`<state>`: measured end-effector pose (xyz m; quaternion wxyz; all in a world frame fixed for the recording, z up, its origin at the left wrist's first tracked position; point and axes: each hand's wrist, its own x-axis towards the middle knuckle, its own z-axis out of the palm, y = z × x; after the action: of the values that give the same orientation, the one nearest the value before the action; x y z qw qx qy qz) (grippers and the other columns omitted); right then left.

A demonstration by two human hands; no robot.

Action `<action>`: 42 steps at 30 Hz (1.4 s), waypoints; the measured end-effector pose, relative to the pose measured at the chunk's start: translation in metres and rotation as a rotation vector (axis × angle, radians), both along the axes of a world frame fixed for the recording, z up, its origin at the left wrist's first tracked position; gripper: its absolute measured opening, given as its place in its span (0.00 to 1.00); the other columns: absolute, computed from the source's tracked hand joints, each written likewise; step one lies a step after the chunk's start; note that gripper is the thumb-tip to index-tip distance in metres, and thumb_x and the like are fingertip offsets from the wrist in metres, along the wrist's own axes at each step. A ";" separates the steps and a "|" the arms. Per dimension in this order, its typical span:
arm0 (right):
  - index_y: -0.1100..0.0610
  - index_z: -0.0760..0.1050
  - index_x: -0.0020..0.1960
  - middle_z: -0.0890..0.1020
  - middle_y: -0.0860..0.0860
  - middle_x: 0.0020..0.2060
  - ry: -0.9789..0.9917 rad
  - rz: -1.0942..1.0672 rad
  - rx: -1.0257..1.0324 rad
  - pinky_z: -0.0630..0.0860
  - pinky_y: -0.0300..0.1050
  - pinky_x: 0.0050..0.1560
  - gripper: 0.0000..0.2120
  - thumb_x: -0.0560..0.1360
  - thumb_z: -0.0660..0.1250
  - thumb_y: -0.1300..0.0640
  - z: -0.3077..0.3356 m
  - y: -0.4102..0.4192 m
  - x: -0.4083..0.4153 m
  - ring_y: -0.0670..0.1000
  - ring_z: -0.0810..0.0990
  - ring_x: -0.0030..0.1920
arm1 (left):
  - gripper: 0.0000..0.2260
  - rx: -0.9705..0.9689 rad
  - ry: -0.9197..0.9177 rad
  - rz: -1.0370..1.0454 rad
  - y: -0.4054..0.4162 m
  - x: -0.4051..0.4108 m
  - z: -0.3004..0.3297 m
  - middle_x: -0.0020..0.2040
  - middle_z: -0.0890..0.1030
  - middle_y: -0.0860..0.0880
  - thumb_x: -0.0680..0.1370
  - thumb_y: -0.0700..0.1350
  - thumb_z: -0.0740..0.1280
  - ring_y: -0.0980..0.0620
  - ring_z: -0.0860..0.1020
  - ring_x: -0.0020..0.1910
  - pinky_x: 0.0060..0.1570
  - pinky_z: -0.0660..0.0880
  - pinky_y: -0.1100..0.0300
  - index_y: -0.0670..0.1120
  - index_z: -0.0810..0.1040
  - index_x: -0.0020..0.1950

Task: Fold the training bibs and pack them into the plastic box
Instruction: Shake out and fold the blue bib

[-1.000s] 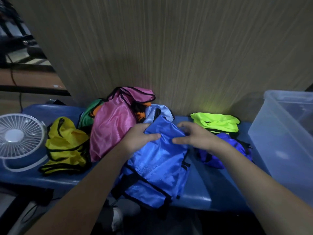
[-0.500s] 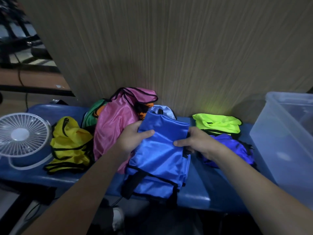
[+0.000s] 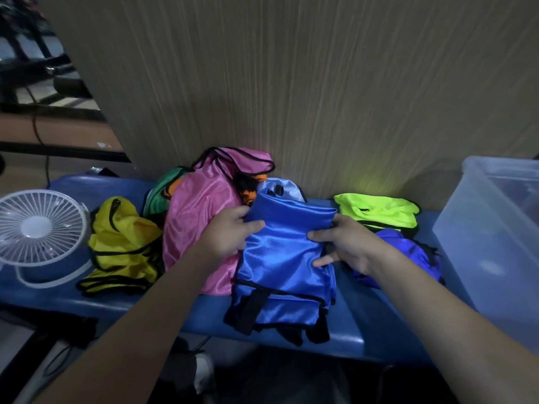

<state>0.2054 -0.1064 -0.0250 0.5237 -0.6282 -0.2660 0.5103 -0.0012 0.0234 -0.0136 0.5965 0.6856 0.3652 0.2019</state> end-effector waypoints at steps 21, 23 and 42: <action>0.52 0.78 0.46 0.82 0.52 0.54 -0.956 0.334 0.334 0.75 0.49 0.60 0.15 0.68 0.71 0.70 -0.023 -0.031 0.008 0.49 0.81 0.58 | 0.24 0.551 0.097 -0.372 0.014 -0.018 -0.024 0.56 0.79 0.51 0.71 0.24 0.67 0.51 0.80 0.52 0.54 0.75 0.63 0.53 0.86 0.48; 0.51 0.78 0.47 0.82 0.50 0.50 -1.052 0.267 0.327 0.76 0.53 0.55 0.15 0.68 0.69 0.69 -0.026 -0.031 0.009 0.51 0.81 0.53 | 0.23 0.689 0.074 -0.316 0.011 -0.017 -0.026 0.54 0.80 0.53 0.71 0.24 0.67 0.56 0.79 0.52 0.54 0.72 0.68 0.52 0.86 0.49; 0.53 0.81 0.56 0.79 0.49 0.60 -1.307 0.270 0.273 0.74 0.46 0.62 0.17 0.73 0.58 0.56 -0.008 -0.043 0.005 0.52 0.78 0.61 | 0.21 0.994 0.082 -0.325 0.002 -0.022 -0.035 0.56 0.83 0.58 0.74 0.42 0.56 0.54 0.74 0.57 0.64 0.65 0.65 0.52 0.87 0.53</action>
<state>0.2106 -0.1492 -0.0326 0.2618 -0.6971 -0.6656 0.0489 -0.0233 0.0255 -0.0483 0.2078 0.9411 0.1372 0.2287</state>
